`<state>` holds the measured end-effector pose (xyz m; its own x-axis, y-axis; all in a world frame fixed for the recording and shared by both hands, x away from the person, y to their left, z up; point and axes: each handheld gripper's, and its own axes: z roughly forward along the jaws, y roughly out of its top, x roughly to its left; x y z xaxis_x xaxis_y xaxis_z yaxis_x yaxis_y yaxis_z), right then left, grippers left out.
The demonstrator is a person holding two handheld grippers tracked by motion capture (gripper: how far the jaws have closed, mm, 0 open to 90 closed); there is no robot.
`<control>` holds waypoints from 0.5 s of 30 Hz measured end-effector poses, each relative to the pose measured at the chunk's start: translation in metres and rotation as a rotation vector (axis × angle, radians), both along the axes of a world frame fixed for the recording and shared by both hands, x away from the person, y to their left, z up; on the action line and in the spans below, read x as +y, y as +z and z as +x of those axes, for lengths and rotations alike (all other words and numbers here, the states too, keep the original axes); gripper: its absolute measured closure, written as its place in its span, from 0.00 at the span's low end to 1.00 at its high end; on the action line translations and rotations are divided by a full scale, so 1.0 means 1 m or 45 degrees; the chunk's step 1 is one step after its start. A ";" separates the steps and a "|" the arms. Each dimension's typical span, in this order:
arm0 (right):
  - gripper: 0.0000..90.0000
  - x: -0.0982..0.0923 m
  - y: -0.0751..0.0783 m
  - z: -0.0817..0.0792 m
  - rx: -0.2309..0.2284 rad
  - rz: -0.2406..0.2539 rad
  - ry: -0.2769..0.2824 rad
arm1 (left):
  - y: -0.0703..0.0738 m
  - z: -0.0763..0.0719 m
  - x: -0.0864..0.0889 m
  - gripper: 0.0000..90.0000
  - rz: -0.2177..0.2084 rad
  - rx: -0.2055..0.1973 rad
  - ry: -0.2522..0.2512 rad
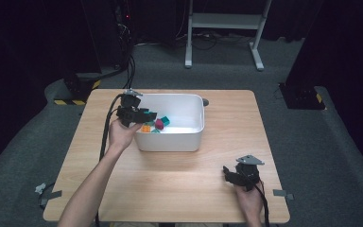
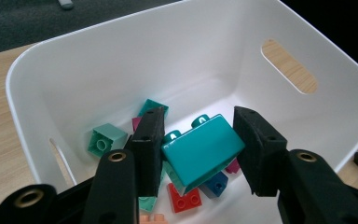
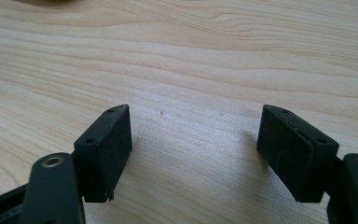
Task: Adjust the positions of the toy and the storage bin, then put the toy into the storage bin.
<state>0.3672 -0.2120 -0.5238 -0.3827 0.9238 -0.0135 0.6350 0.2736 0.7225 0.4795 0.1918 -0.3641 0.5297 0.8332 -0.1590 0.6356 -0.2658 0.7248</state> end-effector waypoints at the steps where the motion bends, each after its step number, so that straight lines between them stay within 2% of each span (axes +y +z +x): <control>1: 0.29 0.000 0.000 0.000 0.000 0.000 0.000 | -0.002 0.002 -0.001 0.61 -0.001 0.005 0.002; 7: 0.29 0.000 0.000 0.000 0.000 0.001 0.000 | -0.009 0.009 -0.002 0.61 0.019 0.022 0.014; 15: 0.29 0.000 0.000 0.000 0.000 0.001 0.000 | -0.012 0.012 -0.005 0.60 0.030 0.028 0.015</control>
<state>0.3672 -0.2120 -0.5238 -0.3829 0.9237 -0.0129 0.6351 0.2733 0.7225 0.4910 0.1868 -0.3759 0.5164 0.8430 -0.1507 0.6543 -0.2749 0.7045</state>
